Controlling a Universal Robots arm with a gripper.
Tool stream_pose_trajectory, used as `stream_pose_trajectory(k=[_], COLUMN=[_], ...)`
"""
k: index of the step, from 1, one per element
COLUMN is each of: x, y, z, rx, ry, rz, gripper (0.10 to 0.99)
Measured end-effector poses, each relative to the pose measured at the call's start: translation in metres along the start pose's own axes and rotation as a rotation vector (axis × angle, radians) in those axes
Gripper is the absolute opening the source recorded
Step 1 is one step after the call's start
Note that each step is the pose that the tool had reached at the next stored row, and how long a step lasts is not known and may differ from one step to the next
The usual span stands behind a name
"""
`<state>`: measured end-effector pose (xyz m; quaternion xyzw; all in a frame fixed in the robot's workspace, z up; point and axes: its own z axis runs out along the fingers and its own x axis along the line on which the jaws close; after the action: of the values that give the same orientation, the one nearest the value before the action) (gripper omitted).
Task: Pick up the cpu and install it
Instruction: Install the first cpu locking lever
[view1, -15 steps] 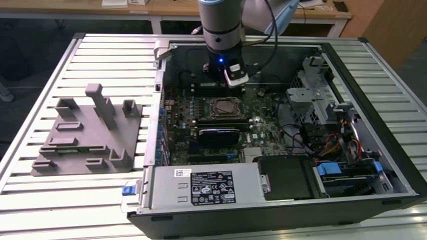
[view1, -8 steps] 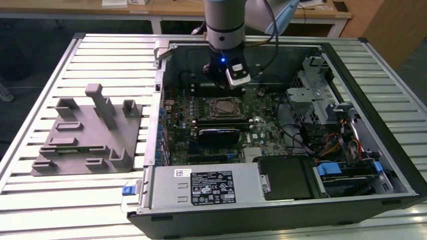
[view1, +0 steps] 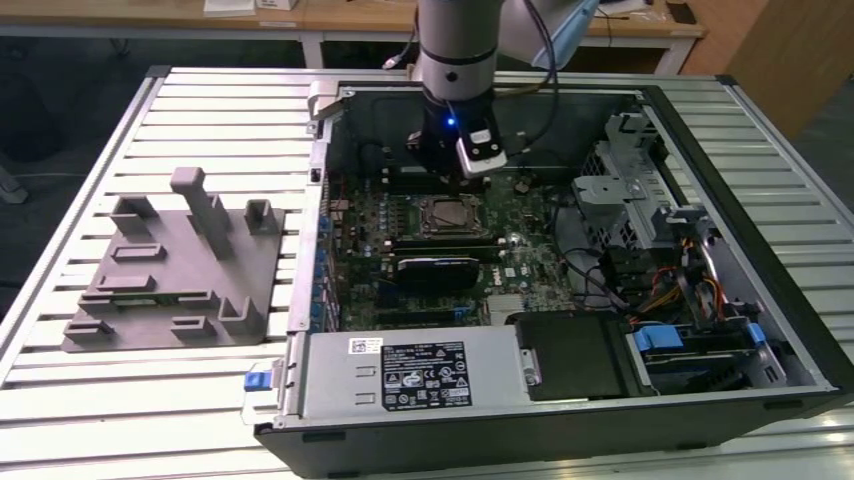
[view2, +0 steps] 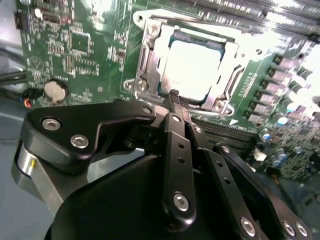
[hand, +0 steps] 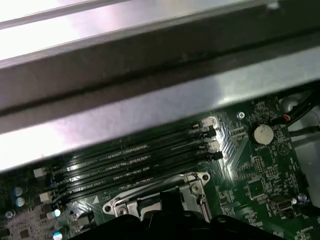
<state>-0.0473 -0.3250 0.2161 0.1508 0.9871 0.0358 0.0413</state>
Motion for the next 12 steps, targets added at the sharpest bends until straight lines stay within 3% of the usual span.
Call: stream_pose_trajectory(k=[8, 12], x=[-0.0043, -0.0066], y=[-0.0122, -0.0157], z=[-0.0007, -0.0006], rx=[0.027, 0.045], ry=[-0.0038, 0.0028], rz=[-0.002, -0.003], gripper=[0.106, 0.106])
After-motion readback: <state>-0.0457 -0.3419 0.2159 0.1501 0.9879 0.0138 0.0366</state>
